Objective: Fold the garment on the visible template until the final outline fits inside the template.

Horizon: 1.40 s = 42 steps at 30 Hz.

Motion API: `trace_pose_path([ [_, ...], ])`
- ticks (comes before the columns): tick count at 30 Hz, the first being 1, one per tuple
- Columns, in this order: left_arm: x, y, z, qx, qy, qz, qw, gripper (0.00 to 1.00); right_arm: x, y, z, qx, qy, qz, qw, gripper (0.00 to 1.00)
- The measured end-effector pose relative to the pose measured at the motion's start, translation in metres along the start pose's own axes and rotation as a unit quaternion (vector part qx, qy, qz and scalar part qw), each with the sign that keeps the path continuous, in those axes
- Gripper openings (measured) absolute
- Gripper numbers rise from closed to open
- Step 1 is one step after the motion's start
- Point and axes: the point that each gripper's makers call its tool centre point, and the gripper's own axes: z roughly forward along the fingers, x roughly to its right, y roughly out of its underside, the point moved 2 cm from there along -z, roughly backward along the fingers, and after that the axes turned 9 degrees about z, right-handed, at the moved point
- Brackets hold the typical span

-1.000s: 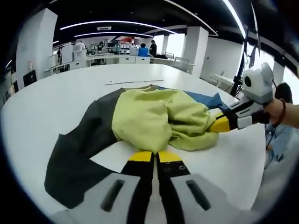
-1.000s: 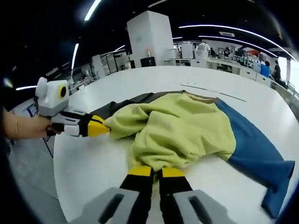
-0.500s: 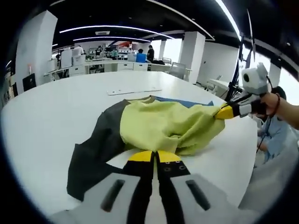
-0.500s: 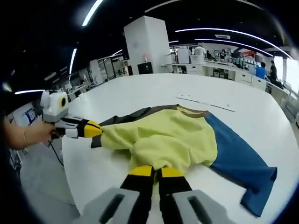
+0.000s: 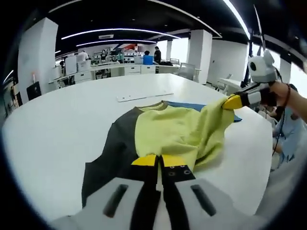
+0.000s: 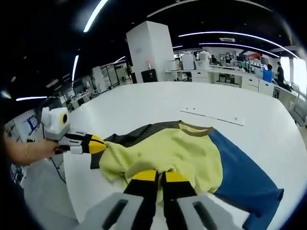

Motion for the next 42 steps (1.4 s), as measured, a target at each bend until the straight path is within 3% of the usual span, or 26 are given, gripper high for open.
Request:
trace_pose_path([
  [6,-0.019,0.006,0.013,-0.015,-0.029,0.008,0.9994,0.00,0.013,-0.010,0.036,-0.016,-0.005,0.020,0.9997,0.00],
  [9,-0.028,0.010,0.019,-0.021,-0.038,0.002,0.9991,0.00,0.027,-0.008,0.057,-0.038,0.011,0.030,0.9988,0.00],
  [14,-0.035,0.016,0.027,-0.033,-0.046,0.010,0.9983,0.00,0.037,-0.002,0.076,-0.060,0.014,0.055,0.9966,0.00],
  [20,-0.040,0.026,0.036,-0.053,-0.052,0.021,0.9970,0.00,0.043,0.007,0.087,-0.084,0.023,0.052,0.9948,0.00],
  [27,-0.040,0.032,0.038,-0.071,-0.054,0.039,0.9952,0.00,0.046,0.012,0.088,-0.095,0.025,0.052,0.9938,0.01],
  [30,-0.041,0.033,0.035,-0.075,-0.061,0.033,0.9948,0.02,0.042,0.002,0.079,-0.074,0.023,0.047,0.9959,0.03],
  [33,-0.042,0.035,0.026,-0.080,-0.074,0.042,0.9931,0.07,0.037,-0.008,0.067,-0.054,0.019,0.039,0.9976,0.09],
  [36,-0.044,0.033,0.014,-0.072,-0.082,0.025,0.9937,0.15,0.036,-0.015,0.051,-0.042,0.019,0.037,0.9983,0.21],
  [40,-0.042,0.028,0.003,-0.058,-0.078,0.007,0.9953,0.21,0.039,-0.013,0.034,-0.042,0.024,0.030,0.9984,0.36],
  [42,-0.040,0.024,-0.003,-0.046,-0.074,0.001,0.9962,0.23,0.043,-0.007,0.025,-0.050,0.028,0.022,0.9981,0.39],
])
